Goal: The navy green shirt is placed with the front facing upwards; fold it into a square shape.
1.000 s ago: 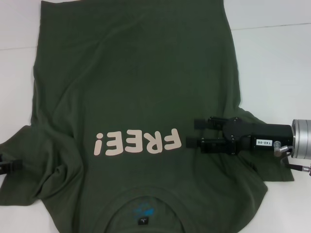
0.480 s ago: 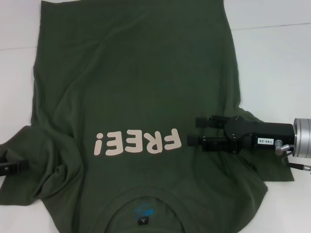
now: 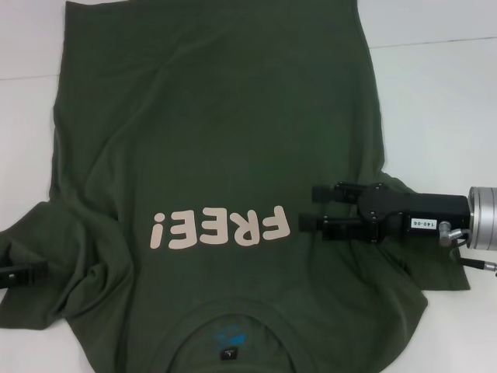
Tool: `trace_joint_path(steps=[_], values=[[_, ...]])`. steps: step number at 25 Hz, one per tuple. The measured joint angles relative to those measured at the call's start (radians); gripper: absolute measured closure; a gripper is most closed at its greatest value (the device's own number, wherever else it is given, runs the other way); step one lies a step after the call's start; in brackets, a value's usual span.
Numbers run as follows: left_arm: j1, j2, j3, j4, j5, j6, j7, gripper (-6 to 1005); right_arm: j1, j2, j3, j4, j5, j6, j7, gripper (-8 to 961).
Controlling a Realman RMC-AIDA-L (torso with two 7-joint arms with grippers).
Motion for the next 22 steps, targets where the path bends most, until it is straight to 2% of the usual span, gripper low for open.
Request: trace_joint_path(steps=[22], values=[[-0.003,-0.002,0.000,-0.002,0.001,-0.011,0.011,206,0.005,0.000,0.000,0.000,0.000,0.001,0.001,39]])
